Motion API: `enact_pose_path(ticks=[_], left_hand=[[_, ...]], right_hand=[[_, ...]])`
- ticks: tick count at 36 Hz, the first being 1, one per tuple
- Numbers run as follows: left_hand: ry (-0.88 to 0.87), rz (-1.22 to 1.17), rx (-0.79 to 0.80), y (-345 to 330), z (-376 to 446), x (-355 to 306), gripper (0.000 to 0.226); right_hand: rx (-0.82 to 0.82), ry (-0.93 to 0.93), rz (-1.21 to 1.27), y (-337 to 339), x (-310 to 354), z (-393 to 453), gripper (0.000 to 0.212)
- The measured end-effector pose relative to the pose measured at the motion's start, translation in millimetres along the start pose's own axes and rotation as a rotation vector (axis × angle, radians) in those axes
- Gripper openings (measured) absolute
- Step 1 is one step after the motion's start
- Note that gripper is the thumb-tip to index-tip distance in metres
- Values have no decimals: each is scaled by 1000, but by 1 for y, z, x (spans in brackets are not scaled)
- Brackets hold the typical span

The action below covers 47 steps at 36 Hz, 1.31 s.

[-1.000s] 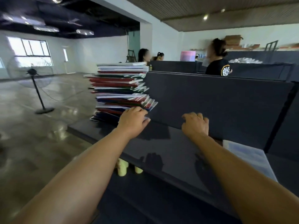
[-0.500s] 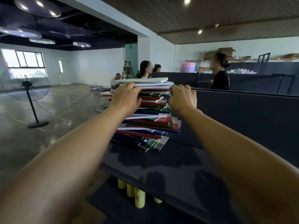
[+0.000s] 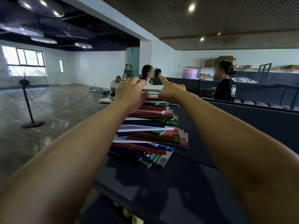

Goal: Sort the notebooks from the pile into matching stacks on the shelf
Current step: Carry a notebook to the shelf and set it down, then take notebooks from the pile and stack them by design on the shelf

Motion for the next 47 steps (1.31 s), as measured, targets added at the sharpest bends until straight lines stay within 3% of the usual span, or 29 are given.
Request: enact_pose_path(ticks=[4,13,24,30,34,47], left_hand=[[14,-3,-1,-3,-1,1,48],[25,32,4,0,-11,4,53],[61,-37,-25,23,-20,7,53],[17,-77,-37,30,-31,-6,47],[-7,-95,-19,30,-41,-16,51],[-145,-190,95,1,-96,-92,46]], right_hand=[[19,1,-19,0,-1,2,76],[-124,146,-279,14,27,-13,54],[-353,216,-94,31,38,-43,11],[-394,251,-316,31,51,-76,43],[-419,204,-338,36,39,-97,59],[-354,-106,-322,31,-39,-211,63]])
Point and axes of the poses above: each hand's wrist, its own z-axis towards the middle knuckle, its own y-axis out of the back of the hand, x = y × z, the point moved 9 cm from there along z, towards the middle knuckle, and after that the axes turned 9 degrees about y, right-handed, at the moved point
